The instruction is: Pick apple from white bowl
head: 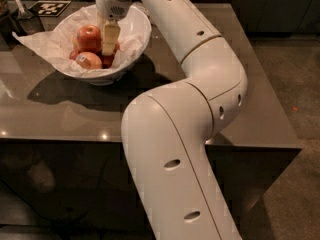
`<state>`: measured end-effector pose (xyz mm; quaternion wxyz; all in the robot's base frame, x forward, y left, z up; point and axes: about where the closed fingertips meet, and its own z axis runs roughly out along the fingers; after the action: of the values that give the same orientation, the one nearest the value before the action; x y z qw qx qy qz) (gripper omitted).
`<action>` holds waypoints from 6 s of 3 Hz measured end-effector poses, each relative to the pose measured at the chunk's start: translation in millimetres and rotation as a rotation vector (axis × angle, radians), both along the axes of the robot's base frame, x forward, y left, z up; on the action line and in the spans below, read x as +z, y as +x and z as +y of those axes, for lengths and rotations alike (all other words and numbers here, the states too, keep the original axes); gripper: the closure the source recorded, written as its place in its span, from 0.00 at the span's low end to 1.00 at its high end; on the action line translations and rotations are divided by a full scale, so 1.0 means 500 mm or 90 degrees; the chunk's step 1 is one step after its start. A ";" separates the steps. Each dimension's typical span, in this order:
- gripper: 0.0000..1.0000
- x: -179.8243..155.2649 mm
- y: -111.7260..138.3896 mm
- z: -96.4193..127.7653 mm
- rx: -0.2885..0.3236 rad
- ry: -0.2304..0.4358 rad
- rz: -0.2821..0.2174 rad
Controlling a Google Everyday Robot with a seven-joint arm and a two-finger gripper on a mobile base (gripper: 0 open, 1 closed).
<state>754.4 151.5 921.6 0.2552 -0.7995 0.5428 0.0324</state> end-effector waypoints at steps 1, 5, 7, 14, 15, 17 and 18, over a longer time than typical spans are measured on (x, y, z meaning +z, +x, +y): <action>0.11 0.000 0.000 0.000 0.000 0.000 0.000; 0.00 -0.008 -0.003 0.037 -0.005 -0.032 -0.013; 0.00 -0.008 -0.003 0.037 -0.005 -0.032 -0.013; 1.00 -0.005 0.001 0.053 -0.002 -0.007 -0.019; 1.00 0.004 0.003 0.068 0.002 0.013 -0.028; 1.00 0.046 -0.003 0.062 -0.016 0.055 -0.063; 1.00 0.055 -0.010 0.051 -0.028 0.067 -0.072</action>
Offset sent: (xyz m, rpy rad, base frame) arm 0.0000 0.0000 0.0000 0.0000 0.0000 0.0000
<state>749.4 176.9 948.9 0.3277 -0.7734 0.5425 0.0099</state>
